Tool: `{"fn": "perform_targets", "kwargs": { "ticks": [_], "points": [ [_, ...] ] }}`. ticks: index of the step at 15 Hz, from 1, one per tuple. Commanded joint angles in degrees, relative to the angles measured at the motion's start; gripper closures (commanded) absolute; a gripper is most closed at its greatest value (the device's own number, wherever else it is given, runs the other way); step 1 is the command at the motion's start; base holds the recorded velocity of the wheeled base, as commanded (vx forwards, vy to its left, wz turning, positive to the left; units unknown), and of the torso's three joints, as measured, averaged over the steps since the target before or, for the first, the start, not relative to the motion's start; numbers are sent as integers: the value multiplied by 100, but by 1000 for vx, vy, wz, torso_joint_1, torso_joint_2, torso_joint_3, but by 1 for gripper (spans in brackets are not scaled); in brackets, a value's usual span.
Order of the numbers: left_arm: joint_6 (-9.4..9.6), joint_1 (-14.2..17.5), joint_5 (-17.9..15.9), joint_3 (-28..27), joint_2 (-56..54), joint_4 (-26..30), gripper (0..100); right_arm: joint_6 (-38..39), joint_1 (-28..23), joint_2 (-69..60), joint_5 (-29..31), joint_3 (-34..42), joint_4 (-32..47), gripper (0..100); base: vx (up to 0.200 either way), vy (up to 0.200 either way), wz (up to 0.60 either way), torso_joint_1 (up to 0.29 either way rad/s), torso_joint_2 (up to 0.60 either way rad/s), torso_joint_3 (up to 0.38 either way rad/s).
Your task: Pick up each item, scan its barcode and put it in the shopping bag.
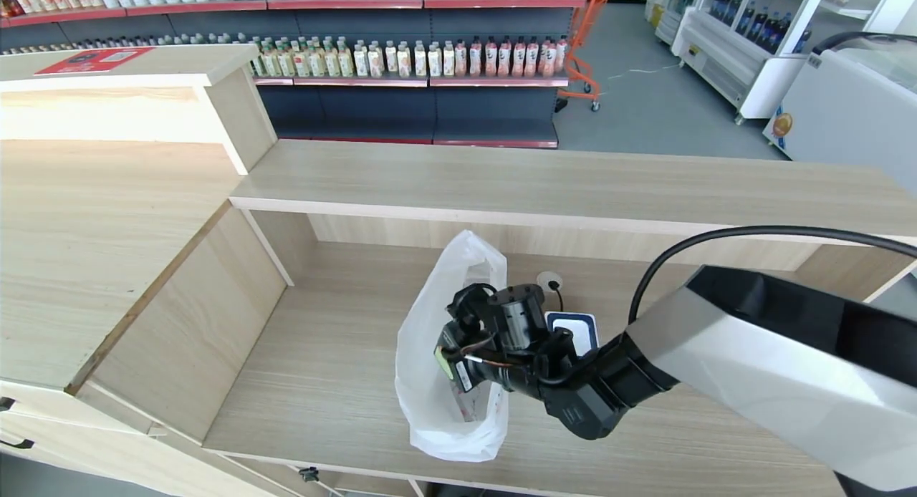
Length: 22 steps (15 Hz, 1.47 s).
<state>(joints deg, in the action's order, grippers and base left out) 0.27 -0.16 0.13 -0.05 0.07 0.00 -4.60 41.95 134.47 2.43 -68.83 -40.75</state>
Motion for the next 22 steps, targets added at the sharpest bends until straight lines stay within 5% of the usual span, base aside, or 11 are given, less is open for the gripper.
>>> {"fn": "perform_targets", "kwargs": {
  "ticks": [1, 3, 4, 7, 12, 15, 19, 22],
  "points": [
    [0, -2, 4, 5, 1, 0, 0, -314, -117, 299, 83, 124, -161, 100, 0, 0, 0, 0, 0, 0],
    [0, -2, -5, 5, 1, 0, 0, -753, -213, 378, 153, 309, -495, 100, 0, 0, 0, 0, 0, 0],
    [0, -2, 4, -4, 1, 0, 0, -771, -231, 387, 153, 344, -609, 0, 0, 0, 0, 0, 0, 0],
    [0, -2, 4, -4, 1, 0, 0, -419, -222, 343, 144, 396, -873, 0, 0, 0, 0, 0, 0, 0],
    [0, -2, 4, 5, 1, 0, 0, 1699, -486, -941, -14, 1249, -741, 0, 0, 0, 0, 0, 0, 0],
    [0, -2, 4, -4, 1, 0, 0, 3158, -749, -2602, -462, 1688, 577, 0, 0, 0, 0, 0, 0, 0],
    [0, -2, 4, 5, 1, 0, 0, 3281, -1233, -4843, -594, 2075, 2423, 0, 0, 0, 0, 0, 0, 0],
    [8, -2, -5, -4, 1, 0, 0, 3088, -1822, -5537, 83, 1574, 4031, 0, 0, 0, 0, 0, 0, 0]
  ]
}}
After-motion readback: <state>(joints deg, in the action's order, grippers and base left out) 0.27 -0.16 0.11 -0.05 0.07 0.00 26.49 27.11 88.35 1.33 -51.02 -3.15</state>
